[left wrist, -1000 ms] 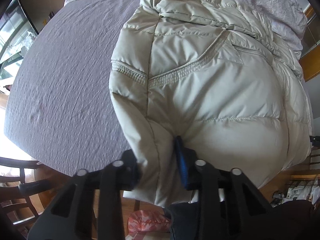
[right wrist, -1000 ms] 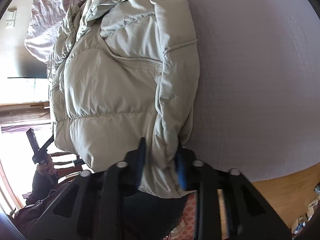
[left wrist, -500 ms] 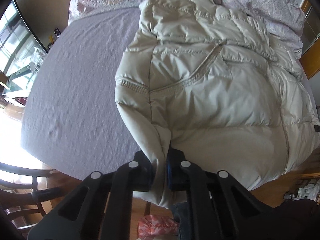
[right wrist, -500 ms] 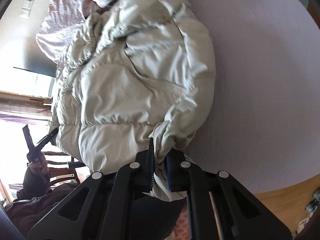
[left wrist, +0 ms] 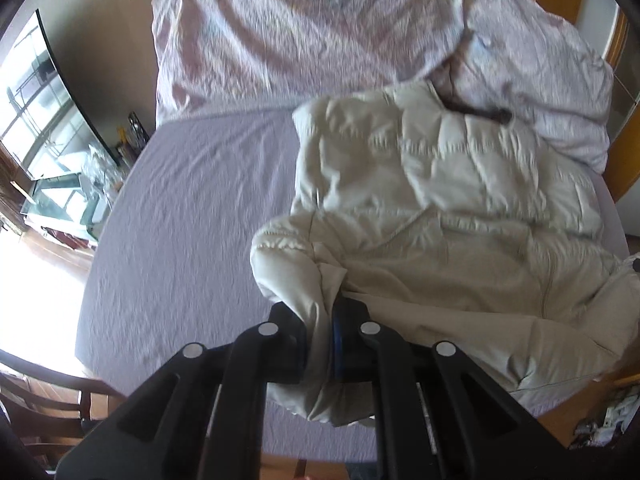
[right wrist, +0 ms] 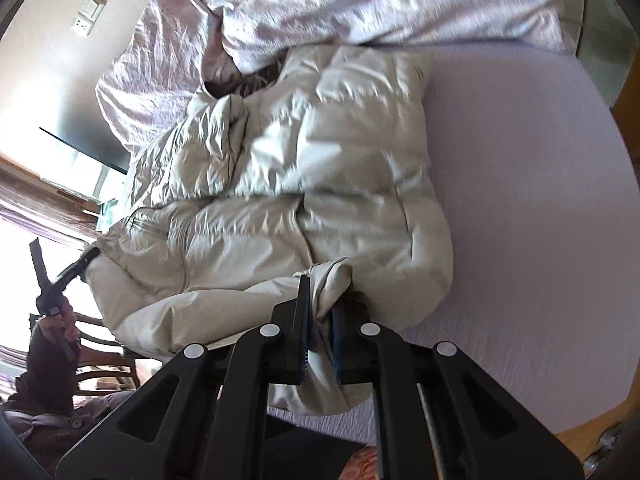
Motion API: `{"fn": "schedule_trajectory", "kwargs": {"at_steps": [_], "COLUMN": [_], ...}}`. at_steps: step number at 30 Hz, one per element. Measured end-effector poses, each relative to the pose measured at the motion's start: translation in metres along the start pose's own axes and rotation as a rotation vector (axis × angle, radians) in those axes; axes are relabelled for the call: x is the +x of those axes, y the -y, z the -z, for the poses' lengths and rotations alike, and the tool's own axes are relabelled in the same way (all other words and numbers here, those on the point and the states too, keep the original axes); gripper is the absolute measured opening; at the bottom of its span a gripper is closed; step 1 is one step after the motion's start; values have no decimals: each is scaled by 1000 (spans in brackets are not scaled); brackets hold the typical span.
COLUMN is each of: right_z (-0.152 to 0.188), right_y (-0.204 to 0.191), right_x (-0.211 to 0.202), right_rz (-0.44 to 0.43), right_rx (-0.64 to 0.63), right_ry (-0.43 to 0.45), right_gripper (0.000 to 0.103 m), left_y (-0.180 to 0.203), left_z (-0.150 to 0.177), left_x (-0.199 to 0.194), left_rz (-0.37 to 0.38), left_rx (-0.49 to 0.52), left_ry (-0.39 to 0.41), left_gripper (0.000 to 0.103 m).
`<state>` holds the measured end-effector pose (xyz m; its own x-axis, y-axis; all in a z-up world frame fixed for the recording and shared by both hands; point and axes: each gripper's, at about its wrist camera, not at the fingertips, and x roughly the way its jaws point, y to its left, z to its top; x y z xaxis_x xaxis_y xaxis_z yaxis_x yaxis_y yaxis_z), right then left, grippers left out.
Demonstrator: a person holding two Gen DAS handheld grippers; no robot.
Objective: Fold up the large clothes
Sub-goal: 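Carry the held hem over the jacket toward the collar with both grippers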
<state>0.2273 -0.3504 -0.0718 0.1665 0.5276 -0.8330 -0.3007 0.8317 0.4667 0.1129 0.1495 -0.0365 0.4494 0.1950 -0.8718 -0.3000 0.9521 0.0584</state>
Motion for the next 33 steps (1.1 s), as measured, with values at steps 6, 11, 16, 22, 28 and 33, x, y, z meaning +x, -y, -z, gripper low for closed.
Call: {"fn": "schedule_trajectory", "kwargs": {"at_steps": [6,11,16,22,28,33], "right_z": [-30,-65,-104,-140,-166,-188], "right_y": [-10,-20,-17,-10,8,28], "right_x": [6,1,-5,12,34,54], "right_rz": [80,107,134,169,182,162], "right_rx": [-37,-35,11,67,133,214], "right_ry": [8,68,137,152,139,121], "right_gripper": [9,9,9,9,9,10], "left_y": [6,10,14,25,30,29], "left_z": [-34,-75,-115,-155,-179,-197], "left_x": [6,10,13,29,56,85], "left_rz": [-17,-24,-30,-53,-53,-37], "left_rx": [-8,-37,-68,-71,-104,-141], "left_ry": [33,64,105,112,83,45], "left_gripper": [10,10,10,10,10,13]}}
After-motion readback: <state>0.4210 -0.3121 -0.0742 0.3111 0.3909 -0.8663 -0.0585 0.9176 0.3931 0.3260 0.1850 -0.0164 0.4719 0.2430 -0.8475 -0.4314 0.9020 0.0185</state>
